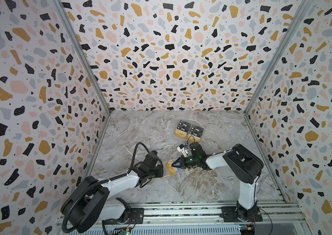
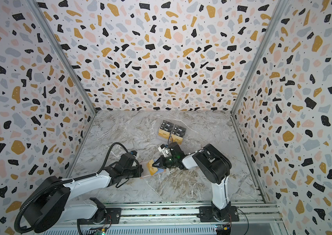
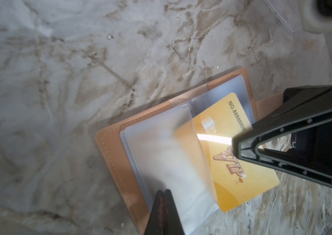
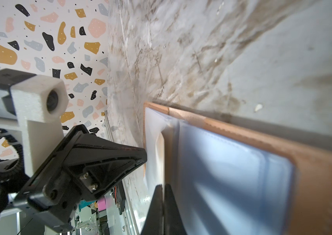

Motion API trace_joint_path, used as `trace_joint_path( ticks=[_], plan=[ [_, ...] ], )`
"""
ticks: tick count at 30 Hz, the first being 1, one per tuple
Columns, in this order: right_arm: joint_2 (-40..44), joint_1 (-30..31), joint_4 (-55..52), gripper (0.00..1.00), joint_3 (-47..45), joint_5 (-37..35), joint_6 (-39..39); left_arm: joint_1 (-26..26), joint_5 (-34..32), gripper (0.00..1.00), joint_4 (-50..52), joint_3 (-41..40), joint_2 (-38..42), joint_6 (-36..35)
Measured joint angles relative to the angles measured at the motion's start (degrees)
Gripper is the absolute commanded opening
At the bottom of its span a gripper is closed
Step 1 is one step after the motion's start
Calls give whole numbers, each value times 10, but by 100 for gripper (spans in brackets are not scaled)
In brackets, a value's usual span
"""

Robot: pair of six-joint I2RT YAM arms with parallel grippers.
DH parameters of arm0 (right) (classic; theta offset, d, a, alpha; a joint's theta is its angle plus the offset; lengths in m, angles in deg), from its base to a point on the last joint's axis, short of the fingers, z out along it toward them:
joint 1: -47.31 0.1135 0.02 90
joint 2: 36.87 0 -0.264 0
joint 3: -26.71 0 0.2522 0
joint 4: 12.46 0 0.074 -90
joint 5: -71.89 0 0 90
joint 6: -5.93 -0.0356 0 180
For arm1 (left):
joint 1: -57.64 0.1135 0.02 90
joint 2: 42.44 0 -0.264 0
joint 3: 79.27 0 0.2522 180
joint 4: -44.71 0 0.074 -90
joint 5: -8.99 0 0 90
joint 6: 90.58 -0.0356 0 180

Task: Insert credit cards into a card holder
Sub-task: Insert the credit card into the card slot.

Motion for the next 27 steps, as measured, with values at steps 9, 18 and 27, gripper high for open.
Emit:
trace_joint_path(
  ticks=[9, 18, 27],
  plan=[
    [-2, 3, 30, 0, -13, -12, -7, 1, 4, 0, -8, -4, 0, 0],
    [-2, 9, 80, 0, -36, -24, -33, 2, 6, 0, -13, -10, 6, 0],
    [-2, 16, 124, 0, -53, -32, -69, 2, 6, 0, -11, -20, 18, 0]
  ],
)
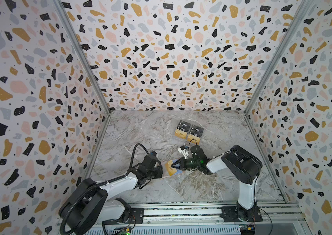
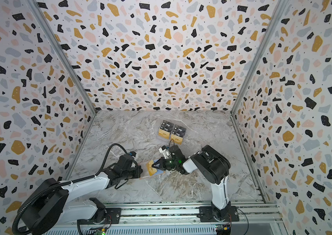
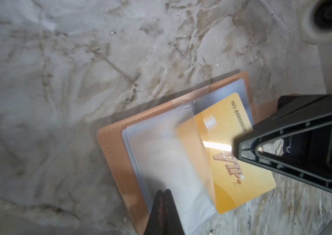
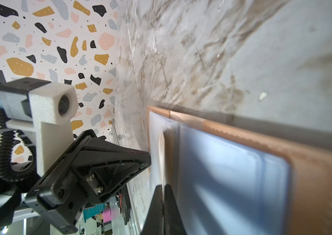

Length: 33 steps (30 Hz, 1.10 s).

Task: Insert credit cards into a card holder
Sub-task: Insert the credit card into the card slot.

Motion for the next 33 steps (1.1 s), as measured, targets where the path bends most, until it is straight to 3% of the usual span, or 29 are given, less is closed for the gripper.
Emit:
trace_joint_path(
  ticks=[33],
  plan=[
    [6, 10, 4, 0, -3, -37, 63, 0, 2, 0, 1, -10, 14, 9]
  ],
)
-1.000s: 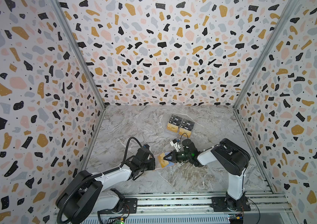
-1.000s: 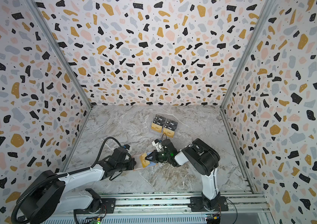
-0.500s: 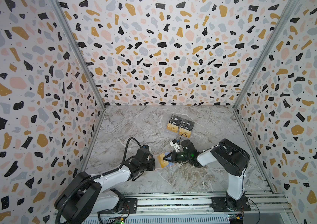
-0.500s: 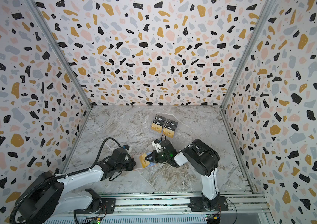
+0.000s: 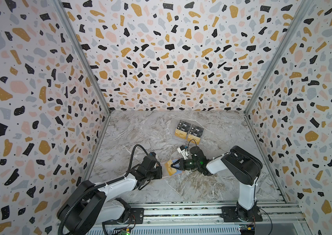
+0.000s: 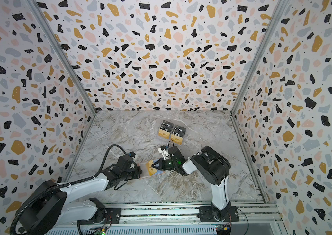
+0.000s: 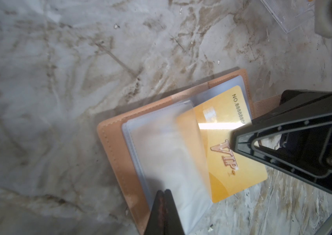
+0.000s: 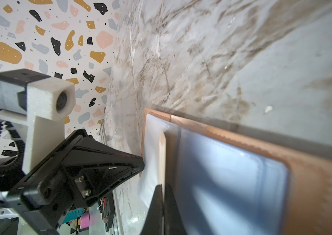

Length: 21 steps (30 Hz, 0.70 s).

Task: Insert credit cards into a card holder
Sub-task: Insert the credit card into the card slot.

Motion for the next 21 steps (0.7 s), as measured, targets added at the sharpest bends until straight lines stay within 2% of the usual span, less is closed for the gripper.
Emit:
trace_joint_path(
  ticks=[21],
  plan=[
    [0, -5, 18, 0, -5, -1, 7, 0, 0, 0, 2, 0, -1, 0]
  ],
)
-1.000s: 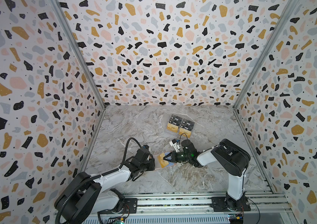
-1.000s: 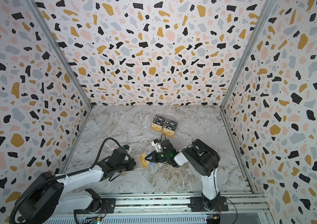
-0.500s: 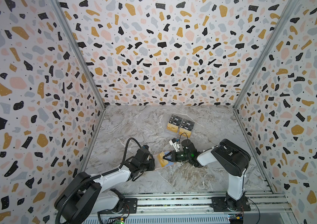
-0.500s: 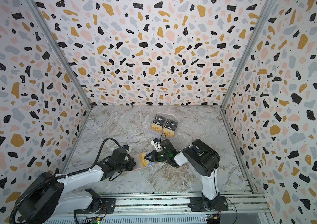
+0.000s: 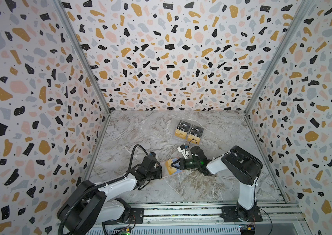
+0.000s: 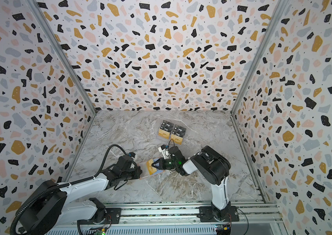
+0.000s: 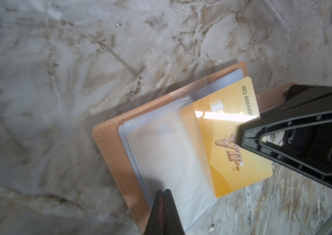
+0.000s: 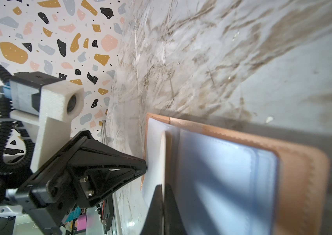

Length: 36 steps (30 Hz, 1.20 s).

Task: Insert credit cards into a card holder
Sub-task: Insert the credit card into the card slot.

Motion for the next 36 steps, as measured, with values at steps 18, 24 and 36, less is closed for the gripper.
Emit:
trace_joint_path(
  ticks=[18, 24, 36],
  plan=[
    [-17, -1, 47, 0, -9, 9, -42, 0, 0, 0, 0, 0, 0, 0],
    [-18, -1, 51, 0, -9, 9, -45, 0, 0, 0, -1, 0, -2, 0],
    [-27, 11, 55, 0, -8, -5, -72, 0, 1, 0, -3, -1, -1, 0]
  ],
)
